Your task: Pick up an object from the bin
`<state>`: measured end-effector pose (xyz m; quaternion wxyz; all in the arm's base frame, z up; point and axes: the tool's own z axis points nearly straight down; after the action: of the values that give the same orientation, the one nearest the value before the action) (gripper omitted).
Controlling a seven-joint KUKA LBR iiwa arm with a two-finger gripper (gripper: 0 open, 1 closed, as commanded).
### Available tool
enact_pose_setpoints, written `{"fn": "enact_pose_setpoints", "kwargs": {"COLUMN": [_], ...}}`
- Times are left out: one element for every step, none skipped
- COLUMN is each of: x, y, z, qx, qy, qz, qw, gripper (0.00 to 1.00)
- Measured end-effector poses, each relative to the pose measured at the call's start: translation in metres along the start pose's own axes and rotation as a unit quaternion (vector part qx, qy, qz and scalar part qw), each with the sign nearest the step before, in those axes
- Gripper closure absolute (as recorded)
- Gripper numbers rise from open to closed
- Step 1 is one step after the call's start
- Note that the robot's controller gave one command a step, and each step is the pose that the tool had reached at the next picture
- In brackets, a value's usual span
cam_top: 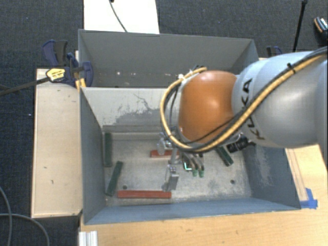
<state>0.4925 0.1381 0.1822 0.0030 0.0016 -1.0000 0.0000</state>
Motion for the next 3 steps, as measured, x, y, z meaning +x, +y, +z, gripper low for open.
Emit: {"fn": "enact_pose_setpoints", "kwargs": {"x": [-0.039, -0.049, -0.049], "y": [-0.009, -0.060, -0.057], "z": [0.115, 0.111, 0.110], "qx": [0.000, 0.000, -0.001], "qy": [-0.0014, -0.0032, -0.0049], "qz": [-0.031, 0.011, 0.012], "qw": [0.9995, 0.9999, 0.9999], "gripper": [0.00, 0.00, 1.00]}}
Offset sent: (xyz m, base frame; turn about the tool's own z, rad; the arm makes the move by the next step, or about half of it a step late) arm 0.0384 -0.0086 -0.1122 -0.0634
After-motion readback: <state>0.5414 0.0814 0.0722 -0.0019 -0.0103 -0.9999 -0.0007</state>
